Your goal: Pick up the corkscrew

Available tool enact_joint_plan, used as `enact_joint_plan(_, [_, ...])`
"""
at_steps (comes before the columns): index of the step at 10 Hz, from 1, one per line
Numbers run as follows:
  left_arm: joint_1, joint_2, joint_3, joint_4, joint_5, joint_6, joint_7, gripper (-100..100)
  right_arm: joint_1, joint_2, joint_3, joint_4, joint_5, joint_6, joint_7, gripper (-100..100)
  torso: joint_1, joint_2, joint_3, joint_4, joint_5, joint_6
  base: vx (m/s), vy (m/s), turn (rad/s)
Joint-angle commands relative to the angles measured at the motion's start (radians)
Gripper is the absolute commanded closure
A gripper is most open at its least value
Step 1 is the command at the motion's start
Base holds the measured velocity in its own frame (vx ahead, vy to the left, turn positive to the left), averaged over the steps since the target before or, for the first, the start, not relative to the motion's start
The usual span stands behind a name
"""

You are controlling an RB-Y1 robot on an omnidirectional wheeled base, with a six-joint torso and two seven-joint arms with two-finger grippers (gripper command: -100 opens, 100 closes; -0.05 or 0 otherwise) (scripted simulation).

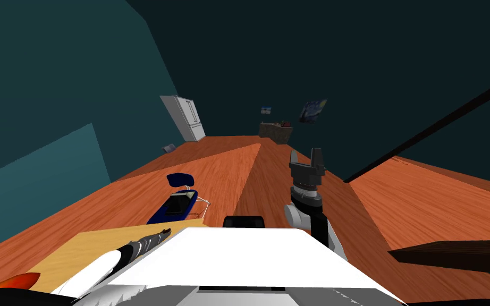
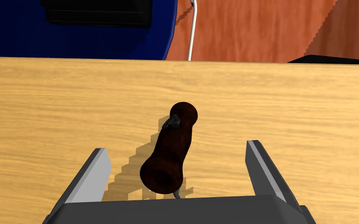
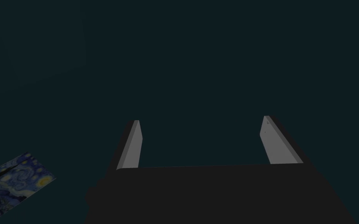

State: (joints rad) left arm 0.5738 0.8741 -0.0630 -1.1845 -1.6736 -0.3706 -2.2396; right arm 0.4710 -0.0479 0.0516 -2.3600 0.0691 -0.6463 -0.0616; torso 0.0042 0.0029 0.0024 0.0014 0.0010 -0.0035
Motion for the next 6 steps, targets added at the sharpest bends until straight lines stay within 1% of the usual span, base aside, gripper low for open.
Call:
enact_joint_plan(1, [0.003, 0.003, -0.009, 0.008, -0.028, -0.002, 0.003, -100, 0.000, 0.000, 0.000, 0.000, 0.000, 0.000, 0.000, 0, 0.000, 0.000, 0.000, 0.000, 0.000, 0.000, -0.006, -0.032, -0.091])
enact_joint_plan(2, [0.005, 0.005, -0.014, 0.021, -0.040, -0.008, -0.011, -100, 0.000, 0.000, 0.000, 0.000, 0.000, 0.000, 0.000, 0, 0.000, -0.004, -0.002, -0.001, 0.000, 0.000, -0.015, -0.044, -0.124])
enact_joint_plan(3, [0.002, 0.001, -0.011, 0.019, -0.027, -0.004, -0.012, -100, 0.000, 0.000, 0.000, 0.000, 0.000, 0.000, 0.000, 0, -0.001, -0.005, -0.003, -0.001, 0.000, 0.000, -0.004, -0.014, -0.033])
enact_joint_plan(4, [0.002, 0.001, -0.011, 0.020, -0.029, -0.005, -0.013, 0, 0.000, 0.000, 0.000, 0.000, 0.000, 0.000, 0.000, 0, 0.000, -0.005, -0.003, -0.001, 0.000, 0.000, 0.000, 0.000, 0.000])
enact_joint_plan(5, [0.003, -0.009, -0.005, 0.024, -0.017, -0.007, -0.046, -100, 0.000, 0.000, 0.000, 0.000, 0.000, 0.000, 0.000, 0, 0.001, -0.006, -0.004, -0.002, 0.000, 0.000, 0.029, 0.006, 0.067])
enact_joint_plan(6, [0.005, -0.019, 0.002, 0.029, -0.006, -0.009, -0.079, -100, 0.000, 0.000, 0.000, 0.000, 0.000, 0.000, 0.000, 0, 0.002, -0.007, -0.004, -0.002, 0.000, 0.000, 0.067, 0.008, 0.117])
